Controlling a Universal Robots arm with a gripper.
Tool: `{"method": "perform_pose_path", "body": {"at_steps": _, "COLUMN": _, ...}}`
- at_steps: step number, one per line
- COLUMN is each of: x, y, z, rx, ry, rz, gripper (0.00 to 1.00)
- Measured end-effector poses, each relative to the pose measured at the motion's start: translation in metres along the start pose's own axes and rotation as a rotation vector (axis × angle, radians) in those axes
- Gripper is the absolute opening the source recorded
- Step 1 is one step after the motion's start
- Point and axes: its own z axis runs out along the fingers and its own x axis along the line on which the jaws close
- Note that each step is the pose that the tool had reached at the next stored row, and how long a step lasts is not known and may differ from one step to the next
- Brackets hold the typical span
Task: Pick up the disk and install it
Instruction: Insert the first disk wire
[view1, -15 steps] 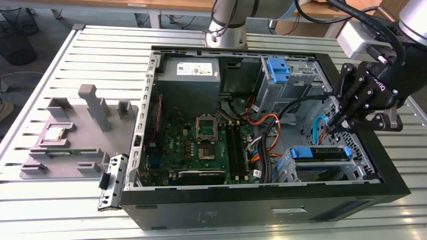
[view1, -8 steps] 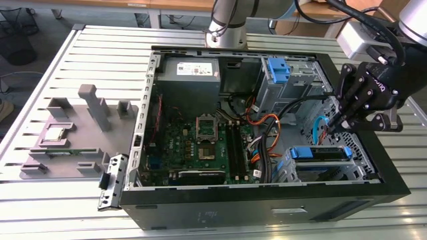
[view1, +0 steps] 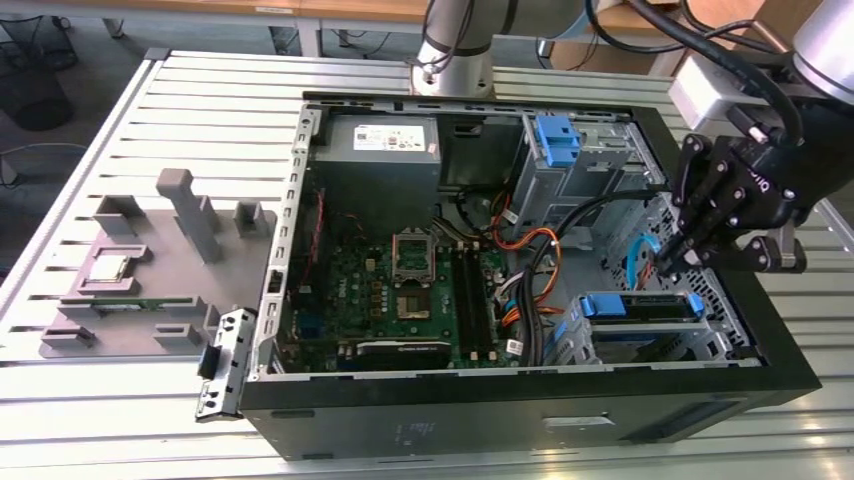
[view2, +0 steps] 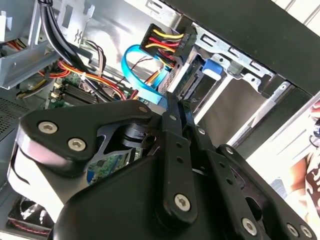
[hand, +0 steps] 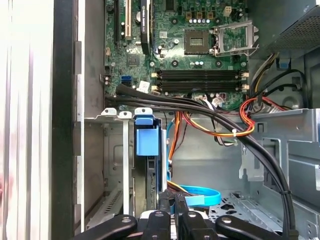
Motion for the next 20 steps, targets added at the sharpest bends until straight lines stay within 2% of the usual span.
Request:
{"method": "perform_pose_path", "body": {"at_steps": 4, "x": 0.0028, "y": 0.0038, "z": 0.0016, "rx": 0.0176, "ry": -0.0005, "rz": -0.002, "gripper": 0.16}}
{"method": "perform_pose_path", "body": {"at_steps": 12, "x": 0.0070, "y": 0.0098, "z": 0.0065, "rx": 0.0465, "ry": -0.0009, "rz": -0.011, "gripper": 0.16}}
{"method": "perform_pose_path", "body": {"at_steps": 15, "x": 0.0082, "y": 0.0110, "z": 0.0081, "rx": 0.0552, "ry": -0.0007, "rz": -0.018, "gripper": 0.16}}
{"method": "perform_pose_path", "body": {"at_steps": 20, "x": 0.0105, "y": 0.0143, "z": 0.0097, "rx": 0.0636, "ry": -0.0010, "rz": -0.030, "gripper": 0.16}}
